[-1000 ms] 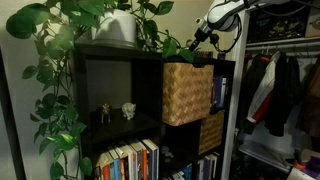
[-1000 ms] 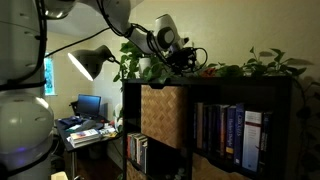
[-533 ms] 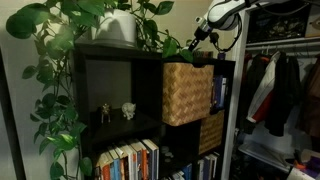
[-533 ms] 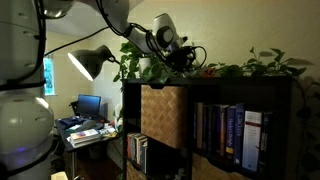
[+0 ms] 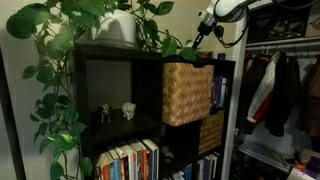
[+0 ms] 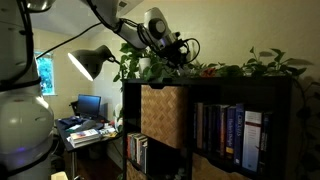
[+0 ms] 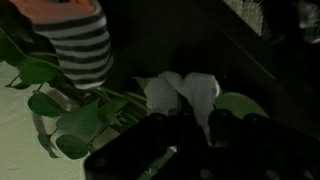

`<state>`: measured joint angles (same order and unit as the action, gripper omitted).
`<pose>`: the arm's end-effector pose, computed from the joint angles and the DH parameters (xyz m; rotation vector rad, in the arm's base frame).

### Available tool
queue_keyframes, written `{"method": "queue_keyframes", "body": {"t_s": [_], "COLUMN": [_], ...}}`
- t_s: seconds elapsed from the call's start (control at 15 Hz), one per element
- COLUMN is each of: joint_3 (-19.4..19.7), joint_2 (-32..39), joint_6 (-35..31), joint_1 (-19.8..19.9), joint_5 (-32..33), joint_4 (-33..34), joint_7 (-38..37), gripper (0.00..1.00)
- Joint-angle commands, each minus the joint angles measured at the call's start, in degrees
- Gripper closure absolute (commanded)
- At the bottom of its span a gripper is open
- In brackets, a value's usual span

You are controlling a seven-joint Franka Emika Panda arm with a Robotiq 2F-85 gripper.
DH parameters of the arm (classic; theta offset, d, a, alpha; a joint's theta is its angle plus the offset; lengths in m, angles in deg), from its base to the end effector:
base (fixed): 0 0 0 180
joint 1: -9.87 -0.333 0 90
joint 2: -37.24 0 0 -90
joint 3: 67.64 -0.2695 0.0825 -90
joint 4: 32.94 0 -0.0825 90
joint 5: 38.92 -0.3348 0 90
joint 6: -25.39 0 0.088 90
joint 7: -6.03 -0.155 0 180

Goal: Open the top drawer, put the objects on top of the cabinet in the drawer, then close it

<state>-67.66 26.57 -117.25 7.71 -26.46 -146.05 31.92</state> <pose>0.5431 0.0155 0.5605 2.5474 0.8088 0.9016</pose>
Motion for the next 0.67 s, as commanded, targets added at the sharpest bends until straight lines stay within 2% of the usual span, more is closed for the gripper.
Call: {"method": "queue_keyframes", "body": {"t_s": [0.0,0.6], "joint_3": [-0.95,-1.1], "joint_2": [-6.5,-11.39], "joint_6": [4.55,19.7], "joint_1": [-0.12,-2.56], "joint_5": [2.01,0.07], "joint_4": [-4.63,-6.55], "joint_7": [-1.93,0.86], "gripper": [0.91,0.91]}}
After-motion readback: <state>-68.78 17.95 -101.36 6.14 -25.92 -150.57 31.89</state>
